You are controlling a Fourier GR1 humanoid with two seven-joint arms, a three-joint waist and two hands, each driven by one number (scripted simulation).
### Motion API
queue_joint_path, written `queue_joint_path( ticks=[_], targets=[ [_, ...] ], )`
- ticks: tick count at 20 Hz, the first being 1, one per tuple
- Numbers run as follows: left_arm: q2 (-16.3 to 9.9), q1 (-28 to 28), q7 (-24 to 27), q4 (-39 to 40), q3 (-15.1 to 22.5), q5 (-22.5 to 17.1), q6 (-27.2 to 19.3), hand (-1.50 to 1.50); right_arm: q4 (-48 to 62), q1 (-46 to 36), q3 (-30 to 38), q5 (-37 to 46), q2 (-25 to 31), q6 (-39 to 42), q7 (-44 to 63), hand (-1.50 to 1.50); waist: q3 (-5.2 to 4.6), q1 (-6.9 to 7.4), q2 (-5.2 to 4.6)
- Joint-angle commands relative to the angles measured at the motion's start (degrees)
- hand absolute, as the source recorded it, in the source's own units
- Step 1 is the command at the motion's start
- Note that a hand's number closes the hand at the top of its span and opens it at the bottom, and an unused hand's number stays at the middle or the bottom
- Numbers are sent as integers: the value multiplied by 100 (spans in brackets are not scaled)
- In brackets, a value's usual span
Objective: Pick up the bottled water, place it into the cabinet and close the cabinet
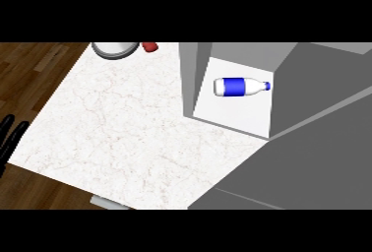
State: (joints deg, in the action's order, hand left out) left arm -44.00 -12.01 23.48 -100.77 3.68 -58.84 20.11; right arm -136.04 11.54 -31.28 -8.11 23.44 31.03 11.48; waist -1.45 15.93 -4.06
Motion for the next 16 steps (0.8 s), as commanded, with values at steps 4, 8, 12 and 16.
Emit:
queue_joint_path(
  ticks=[4,8,12,16],
  targets=[
    [-24,52,-55,44,1,-42,53,-150,890,-1103,171,47,-539,-443,911,150,26,-14,40],
    [25,92,-54,182,11,-59,66,-150,1523,-1791,278,-67,-916,-608,1277,150,30,-57,43],
    [-18,100,-69,234,-52,-92,97,-150,2182,-2484,400,-171,-1347,-795,1625,150,52,-64,83],
    [-31,8,-89,317,-73,-132,151,-150,2956,-3306,768,-36,-1898,-1250,1839,150,74,-126,136]
  ],
)
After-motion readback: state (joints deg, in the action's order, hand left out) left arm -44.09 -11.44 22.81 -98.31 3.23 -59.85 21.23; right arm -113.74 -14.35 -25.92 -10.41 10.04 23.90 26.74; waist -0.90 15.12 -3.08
